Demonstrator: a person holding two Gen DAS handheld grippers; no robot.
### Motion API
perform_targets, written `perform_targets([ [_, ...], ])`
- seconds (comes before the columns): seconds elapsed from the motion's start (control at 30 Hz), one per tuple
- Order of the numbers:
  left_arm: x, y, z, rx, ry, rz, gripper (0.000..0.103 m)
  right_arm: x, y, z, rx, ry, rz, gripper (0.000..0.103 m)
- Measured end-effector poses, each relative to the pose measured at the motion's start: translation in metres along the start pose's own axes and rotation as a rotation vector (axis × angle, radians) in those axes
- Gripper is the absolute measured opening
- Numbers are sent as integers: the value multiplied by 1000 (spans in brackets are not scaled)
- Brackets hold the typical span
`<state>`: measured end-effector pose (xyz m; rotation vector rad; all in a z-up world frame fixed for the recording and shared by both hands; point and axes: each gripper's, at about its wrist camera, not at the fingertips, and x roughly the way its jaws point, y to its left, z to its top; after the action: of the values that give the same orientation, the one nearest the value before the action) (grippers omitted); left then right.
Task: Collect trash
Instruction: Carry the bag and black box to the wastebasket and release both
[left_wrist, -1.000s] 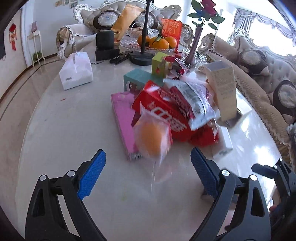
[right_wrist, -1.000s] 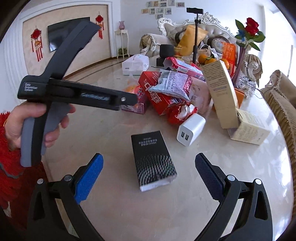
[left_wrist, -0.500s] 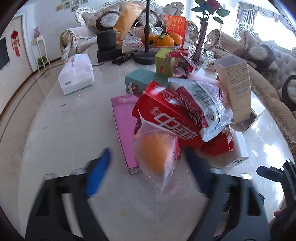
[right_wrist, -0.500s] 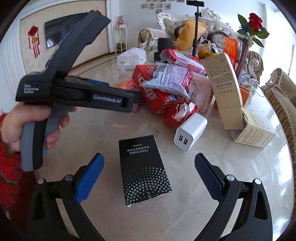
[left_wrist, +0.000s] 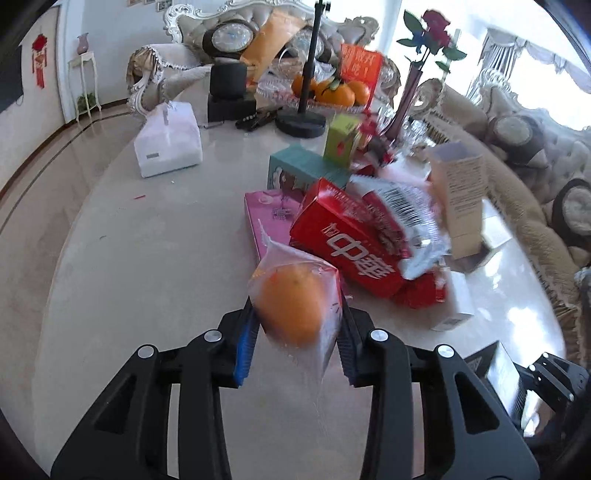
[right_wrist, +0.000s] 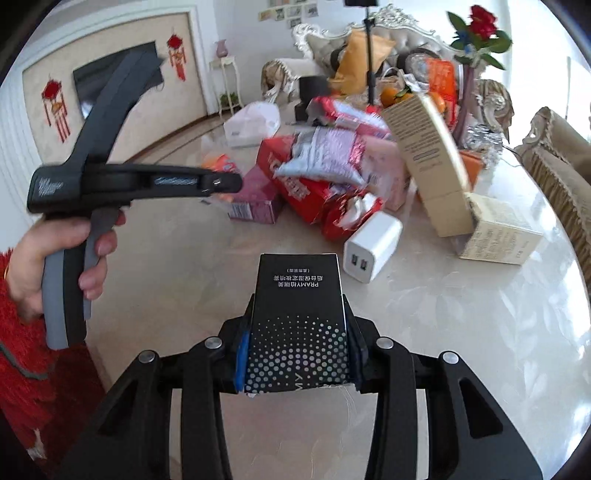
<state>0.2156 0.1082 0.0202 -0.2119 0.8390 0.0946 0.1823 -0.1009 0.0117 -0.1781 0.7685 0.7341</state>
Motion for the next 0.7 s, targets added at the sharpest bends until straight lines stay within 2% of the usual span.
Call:
perform_targets([
  [0.1,-37,-2,-15,26,-43,-38,38,-23,2,-7,23,-30,16,38],
  [0.2,-81,-8,-55,92,-60,-71,38,-46,8,-24,30,-46,11,38],
  [0.27,-101,-12,-84,130,-45,-93,38,-66,14,-49,54,-46,32,38],
  [0.4,-133,-21,-169,165,67,-169,38,-88,33,-93,88,-2,59,38],
  [0.5,-140,-26,-223,154,168,-223,38,-93,50,-133,124,71,66,38],
  [0.6,-119,-31,-283,140,319,-229,38,-73,65,-177,179,198,96,38],
  [0.7,-86,-33,-323,151,425,-186,38,-41,72,-208,204,310,98,38],
])
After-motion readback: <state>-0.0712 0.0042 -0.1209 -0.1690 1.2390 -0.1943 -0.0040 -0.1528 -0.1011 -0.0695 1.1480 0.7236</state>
